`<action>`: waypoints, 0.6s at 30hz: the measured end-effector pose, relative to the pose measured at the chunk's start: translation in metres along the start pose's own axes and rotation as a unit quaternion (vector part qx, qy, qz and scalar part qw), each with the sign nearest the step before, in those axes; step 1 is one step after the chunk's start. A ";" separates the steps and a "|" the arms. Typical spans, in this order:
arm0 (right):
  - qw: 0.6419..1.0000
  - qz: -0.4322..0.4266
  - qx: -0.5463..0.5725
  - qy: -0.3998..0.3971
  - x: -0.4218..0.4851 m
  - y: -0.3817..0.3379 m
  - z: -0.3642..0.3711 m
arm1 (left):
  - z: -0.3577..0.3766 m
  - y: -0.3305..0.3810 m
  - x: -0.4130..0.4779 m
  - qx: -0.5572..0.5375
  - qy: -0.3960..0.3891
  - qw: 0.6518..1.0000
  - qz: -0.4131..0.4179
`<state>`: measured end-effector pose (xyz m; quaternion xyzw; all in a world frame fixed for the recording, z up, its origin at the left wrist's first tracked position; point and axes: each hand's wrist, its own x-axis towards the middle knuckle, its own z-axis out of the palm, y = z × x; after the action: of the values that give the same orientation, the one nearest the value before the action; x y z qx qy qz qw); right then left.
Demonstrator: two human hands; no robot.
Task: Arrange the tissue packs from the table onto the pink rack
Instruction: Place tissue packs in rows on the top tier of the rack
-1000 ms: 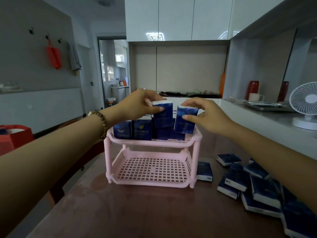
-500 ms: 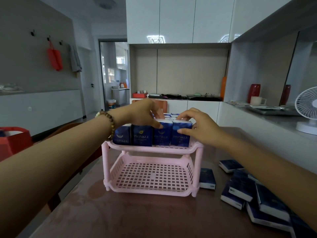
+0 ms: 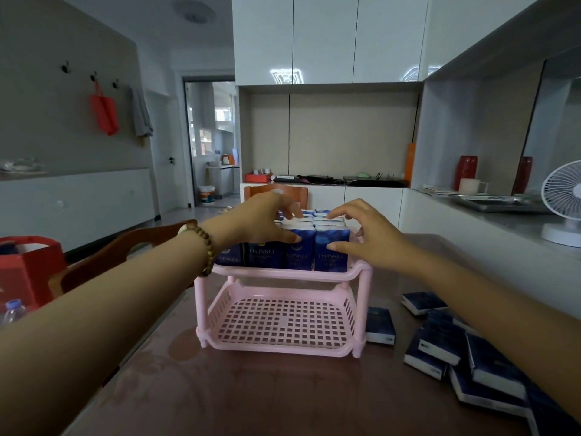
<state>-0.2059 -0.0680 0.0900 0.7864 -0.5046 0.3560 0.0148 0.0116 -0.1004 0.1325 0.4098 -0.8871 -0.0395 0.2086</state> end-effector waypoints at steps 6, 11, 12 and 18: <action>0.999 0.021 0.036 0.004 -0.025 -0.005 -0.028 | -0.001 0.028 -0.024 0.010 0.091 0.994 0.067; 0.997 0.074 0.037 0.003 -0.077 0.008 -0.060 | 0.028 0.067 -0.038 0.065 0.097 0.985 0.127; 0.995 0.093 0.028 -0.006 -0.089 0.015 -0.065 | 0.035 0.074 -0.040 0.053 0.094 0.985 0.138; 0.972 0.223 0.023 -0.075 -0.159 0.070 -0.083 | 0.092 0.116 -0.037 -0.026 0.013 0.986 0.165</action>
<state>-0.3453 0.0542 0.0371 0.6788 -0.6582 0.3023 -0.1211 -0.0864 -0.0053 0.0638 0.2527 -0.9385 -0.0226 0.2340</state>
